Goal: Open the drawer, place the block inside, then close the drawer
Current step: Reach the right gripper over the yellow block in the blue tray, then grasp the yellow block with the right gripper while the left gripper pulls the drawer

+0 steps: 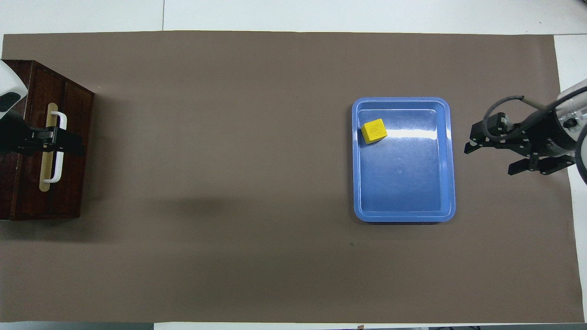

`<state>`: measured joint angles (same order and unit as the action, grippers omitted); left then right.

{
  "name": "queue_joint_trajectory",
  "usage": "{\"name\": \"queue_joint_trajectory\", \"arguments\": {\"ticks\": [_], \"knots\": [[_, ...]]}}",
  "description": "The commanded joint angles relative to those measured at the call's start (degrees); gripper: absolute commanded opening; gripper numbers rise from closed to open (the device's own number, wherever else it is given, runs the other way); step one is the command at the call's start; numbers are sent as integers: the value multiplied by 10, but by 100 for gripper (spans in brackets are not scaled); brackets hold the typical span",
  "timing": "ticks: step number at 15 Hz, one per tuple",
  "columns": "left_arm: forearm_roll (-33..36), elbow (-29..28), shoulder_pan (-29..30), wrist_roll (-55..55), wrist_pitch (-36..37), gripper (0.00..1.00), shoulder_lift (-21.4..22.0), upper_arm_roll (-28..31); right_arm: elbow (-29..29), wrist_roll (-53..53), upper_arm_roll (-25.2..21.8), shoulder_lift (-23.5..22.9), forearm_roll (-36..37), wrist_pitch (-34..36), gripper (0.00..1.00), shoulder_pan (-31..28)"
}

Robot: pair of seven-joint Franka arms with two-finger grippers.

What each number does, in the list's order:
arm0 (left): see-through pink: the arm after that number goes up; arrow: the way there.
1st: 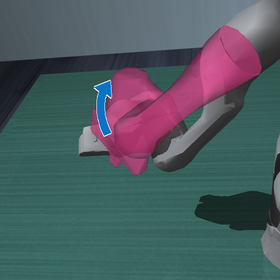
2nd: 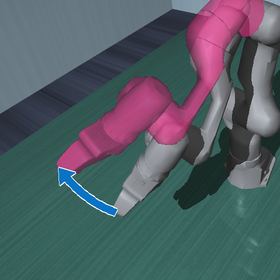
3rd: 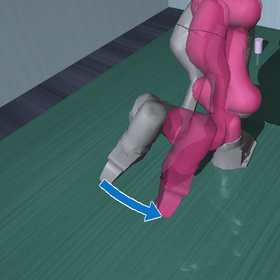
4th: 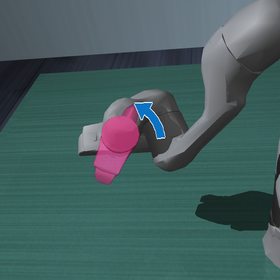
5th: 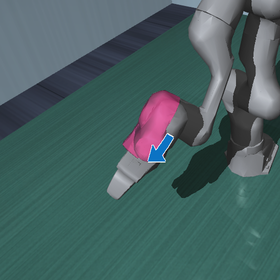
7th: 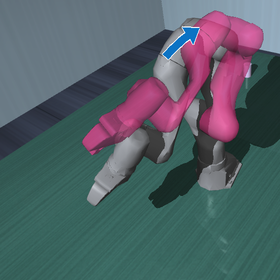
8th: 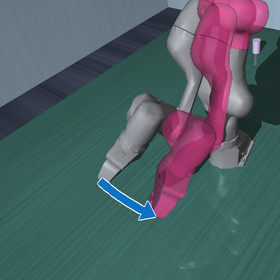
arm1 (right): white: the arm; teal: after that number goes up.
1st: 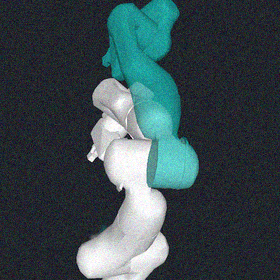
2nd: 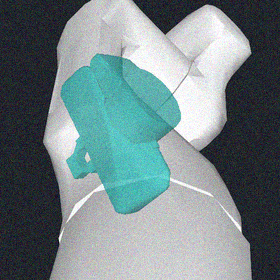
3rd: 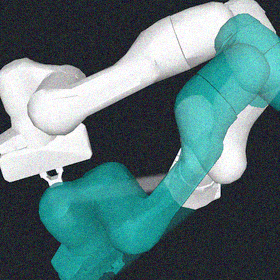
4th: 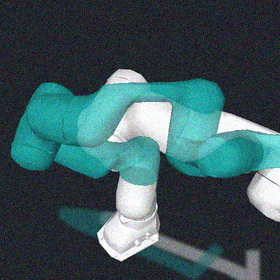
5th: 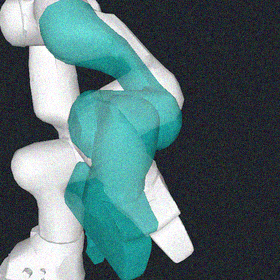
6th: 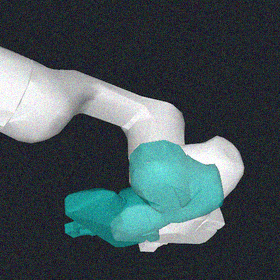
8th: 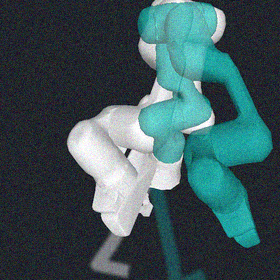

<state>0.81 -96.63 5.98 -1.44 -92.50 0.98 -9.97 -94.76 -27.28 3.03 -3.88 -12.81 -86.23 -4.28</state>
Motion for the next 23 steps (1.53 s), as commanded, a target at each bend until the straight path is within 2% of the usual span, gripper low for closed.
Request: {"name": "queue_joint_trajectory", "arguments": {"ticks": [1, 5, 9, 12, 14, 17, 20, 23], "knots": [[9, -12, 4, -6, -1, 100, 15, -1, 0, -115, 5, -52, -74, -24, 100, -18], [9, -12, 4, -6, -1, 100, 15, -1, -48, -210, 5, -88, -171, -114, 100, -17], [9, -12, -5, -8, -2, 100, 14, -4, 19, -265, 5, -201, -230, -112, 100, -16], [16, -22, -18, 7, -17, 100, 16, -7, 38, -274, 5, -248, -257, -119, 100, -12], [67, -53, -31, 13, -55, 100, 22, -7, 51, -278, 4, -274, -267, -126, 100, -6], [129, -106, -44, 75, -120, 100, 15, -8, 110, -294, 5, -330, -268, -125, 100, -6], [245, -133, -59, 104, -163, 100, -17, -8, 150, -312, 6, -366, -269, -119, 100, -6], [313, -151, -52, 128, -210, 100, -50, -8, 162, -327, 8, -385, -292, -124, 100, -1]]}}
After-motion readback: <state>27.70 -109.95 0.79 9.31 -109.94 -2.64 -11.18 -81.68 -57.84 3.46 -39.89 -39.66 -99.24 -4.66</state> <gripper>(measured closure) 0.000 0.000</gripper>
